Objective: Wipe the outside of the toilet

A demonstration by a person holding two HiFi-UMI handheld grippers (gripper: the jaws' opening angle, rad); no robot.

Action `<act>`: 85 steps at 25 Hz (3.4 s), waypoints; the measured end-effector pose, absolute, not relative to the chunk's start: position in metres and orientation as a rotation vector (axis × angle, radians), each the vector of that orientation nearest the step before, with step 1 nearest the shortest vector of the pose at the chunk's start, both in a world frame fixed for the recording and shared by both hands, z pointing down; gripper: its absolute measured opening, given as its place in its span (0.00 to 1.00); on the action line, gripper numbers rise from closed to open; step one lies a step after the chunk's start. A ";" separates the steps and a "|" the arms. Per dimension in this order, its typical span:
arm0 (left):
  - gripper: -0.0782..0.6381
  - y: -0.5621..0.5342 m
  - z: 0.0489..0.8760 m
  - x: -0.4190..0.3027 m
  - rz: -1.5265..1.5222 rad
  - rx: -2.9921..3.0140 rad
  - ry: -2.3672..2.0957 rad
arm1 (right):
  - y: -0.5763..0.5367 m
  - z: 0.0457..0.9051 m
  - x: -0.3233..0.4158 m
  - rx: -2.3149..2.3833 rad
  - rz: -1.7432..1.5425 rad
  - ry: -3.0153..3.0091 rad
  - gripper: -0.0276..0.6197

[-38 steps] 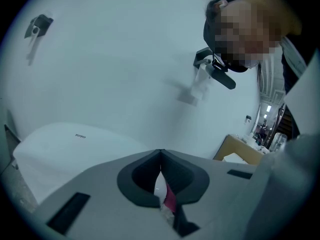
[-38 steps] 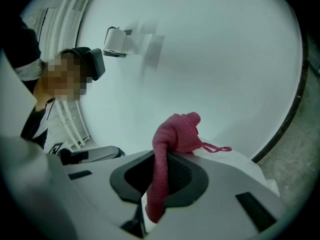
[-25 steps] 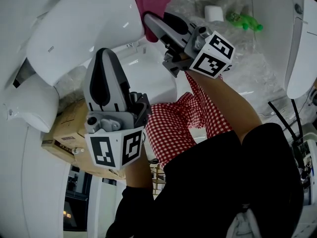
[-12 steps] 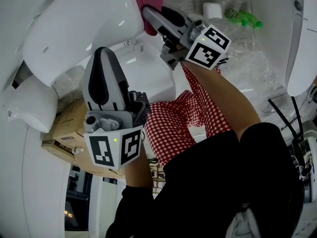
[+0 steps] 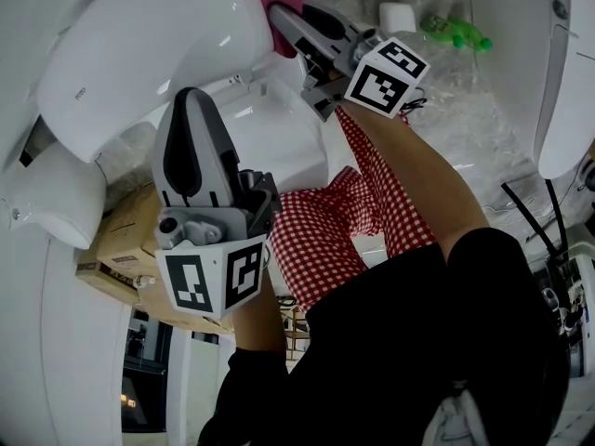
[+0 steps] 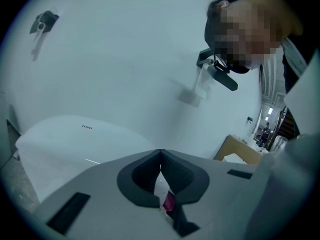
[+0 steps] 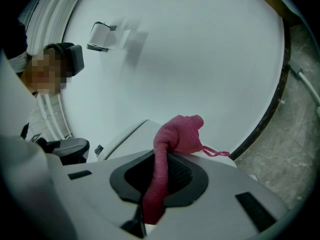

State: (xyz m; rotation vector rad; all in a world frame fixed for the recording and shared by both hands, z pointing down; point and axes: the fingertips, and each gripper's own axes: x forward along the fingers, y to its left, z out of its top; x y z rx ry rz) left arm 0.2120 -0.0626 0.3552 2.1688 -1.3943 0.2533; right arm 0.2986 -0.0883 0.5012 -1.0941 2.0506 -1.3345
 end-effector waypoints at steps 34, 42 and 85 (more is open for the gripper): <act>0.12 -0.059 0.369 0.204 0.295 2.159 -1.392 | -0.090 0.581 0.303 -1.252 -1.469 2.078 0.13; 0.12 -0.058 0.372 0.206 0.294 2.151 -1.382 | -0.090 0.601 0.304 -1.275 -1.522 2.075 0.13; 0.12 -0.051 0.378 0.200 0.334 2.140 -1.426 | -0.062 0.675 0.299 -1.445 -1.756 2.186 0.13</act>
